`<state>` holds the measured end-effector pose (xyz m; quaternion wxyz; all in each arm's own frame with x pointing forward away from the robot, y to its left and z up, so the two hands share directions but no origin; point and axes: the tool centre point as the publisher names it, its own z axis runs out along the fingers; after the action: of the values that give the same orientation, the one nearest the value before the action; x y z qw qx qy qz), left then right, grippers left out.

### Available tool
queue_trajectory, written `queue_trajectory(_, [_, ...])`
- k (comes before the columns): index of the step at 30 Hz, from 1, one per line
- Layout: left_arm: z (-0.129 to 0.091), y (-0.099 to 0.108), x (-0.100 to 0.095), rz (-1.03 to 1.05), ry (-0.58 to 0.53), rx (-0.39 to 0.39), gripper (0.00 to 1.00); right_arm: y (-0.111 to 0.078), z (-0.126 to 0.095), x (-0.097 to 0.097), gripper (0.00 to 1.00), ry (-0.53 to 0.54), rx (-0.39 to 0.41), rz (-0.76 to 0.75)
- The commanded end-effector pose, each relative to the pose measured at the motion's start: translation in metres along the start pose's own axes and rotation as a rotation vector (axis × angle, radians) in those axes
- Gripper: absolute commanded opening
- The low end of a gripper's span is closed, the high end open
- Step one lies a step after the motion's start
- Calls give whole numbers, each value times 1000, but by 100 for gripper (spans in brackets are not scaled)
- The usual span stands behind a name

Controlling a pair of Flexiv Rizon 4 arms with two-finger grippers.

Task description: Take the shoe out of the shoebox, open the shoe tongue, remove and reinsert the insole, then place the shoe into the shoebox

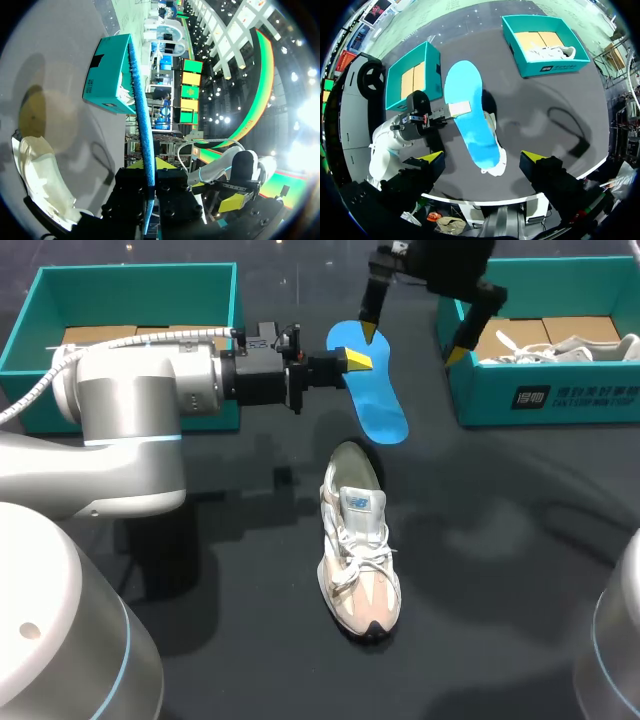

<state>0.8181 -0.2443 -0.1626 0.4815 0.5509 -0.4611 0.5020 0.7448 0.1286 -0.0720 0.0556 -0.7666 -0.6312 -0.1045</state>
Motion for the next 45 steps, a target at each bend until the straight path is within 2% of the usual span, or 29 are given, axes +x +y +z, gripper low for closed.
queue_trajectory(1, [-1, 1, 0, 1, -1, 1, 0, 2, 8, -18, 100, 624, 33, 12])
queue_trajectory(6, [-1, 1, 0, 1, -1, 1, 0, 1, 18, -22, 100, 776, 47, 12])
queue_trajectory(16, [-1, 1, 0, 1, -1, 1, 0, -1, 34, -36, 100, 975, 35, 15])
queue_trajectory(24, [-1, 1, 0, 1, -1, 1, 0, 5, 40, -45, 100, 1102, 25, 13])
queue_trajectory(31, [-1, 1, 0, 1, -1, 1, 0, 11, 41, -48, 100, 1156, 24, 22])
queue_trajectory(45, [-1, 1, 0, 1, -1, 1, 0, 18, 53, -46, 100, 1201, 58, 86])
